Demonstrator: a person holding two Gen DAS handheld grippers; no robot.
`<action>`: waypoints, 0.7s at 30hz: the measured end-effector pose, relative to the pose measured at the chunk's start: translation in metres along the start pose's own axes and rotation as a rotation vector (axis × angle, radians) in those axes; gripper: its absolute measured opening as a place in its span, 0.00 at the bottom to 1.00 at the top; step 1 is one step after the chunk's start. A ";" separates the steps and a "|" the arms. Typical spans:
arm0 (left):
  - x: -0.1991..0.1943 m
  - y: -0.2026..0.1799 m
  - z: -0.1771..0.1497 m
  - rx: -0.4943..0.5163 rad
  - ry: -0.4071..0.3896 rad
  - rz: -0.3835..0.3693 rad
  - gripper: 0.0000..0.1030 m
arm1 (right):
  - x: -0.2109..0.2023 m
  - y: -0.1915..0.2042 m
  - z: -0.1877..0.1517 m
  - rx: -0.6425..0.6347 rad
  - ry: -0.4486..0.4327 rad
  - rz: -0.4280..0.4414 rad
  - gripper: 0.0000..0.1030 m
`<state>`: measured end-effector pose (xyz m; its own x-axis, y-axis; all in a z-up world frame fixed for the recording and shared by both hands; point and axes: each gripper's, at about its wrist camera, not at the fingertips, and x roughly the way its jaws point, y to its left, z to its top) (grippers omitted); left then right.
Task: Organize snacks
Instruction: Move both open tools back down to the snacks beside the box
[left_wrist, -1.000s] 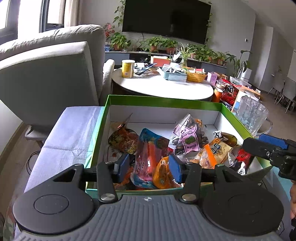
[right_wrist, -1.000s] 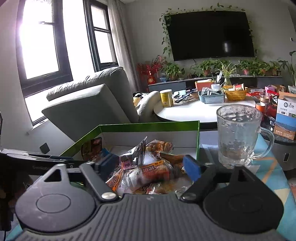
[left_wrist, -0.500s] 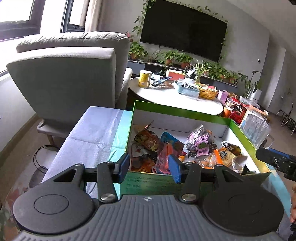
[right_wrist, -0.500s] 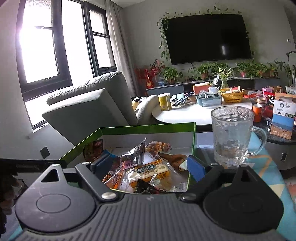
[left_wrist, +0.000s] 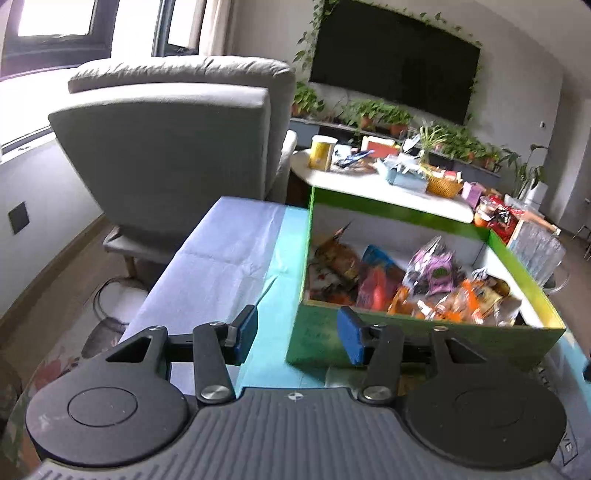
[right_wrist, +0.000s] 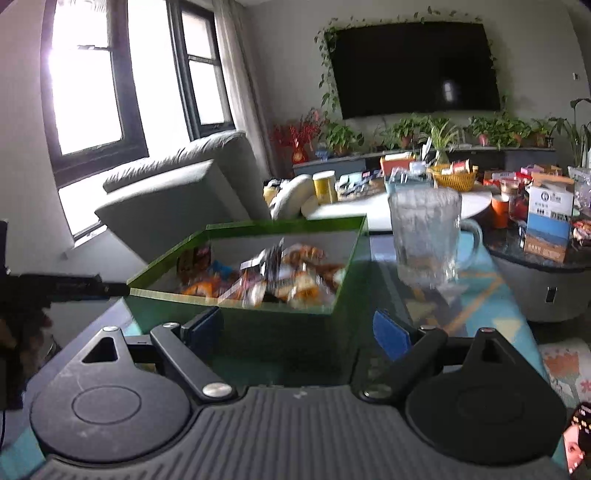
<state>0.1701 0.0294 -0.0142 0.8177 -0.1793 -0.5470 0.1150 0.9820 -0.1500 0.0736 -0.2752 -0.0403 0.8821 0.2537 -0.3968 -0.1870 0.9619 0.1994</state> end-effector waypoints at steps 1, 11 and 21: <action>0.001 0.001 -0.002 -0.007 0.007 0.003 0.43 | -0.001 0.002 -0.004 -0.001 0.012 0.016 0.59; 0.011 -0.001 -0.024 0.002 0.120 -0.051 0.43 | 0.025 0.020 -0.032 -0.051 0.147 0.106 0.59; 0.024 -0.008 -0.029 -0.009 0.135 -0.092 0.44 | 0.034 0.026 -0.032 -0.098 0.168 0.101 0.59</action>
<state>0.1721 0.0153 -0.0499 0.7203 -0.2758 -0.6365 0.1804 0.9605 -0.2120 0.0846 -0.2386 -0.0775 0.7737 0.3548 -0.5249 -0.3190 0.9339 0.1611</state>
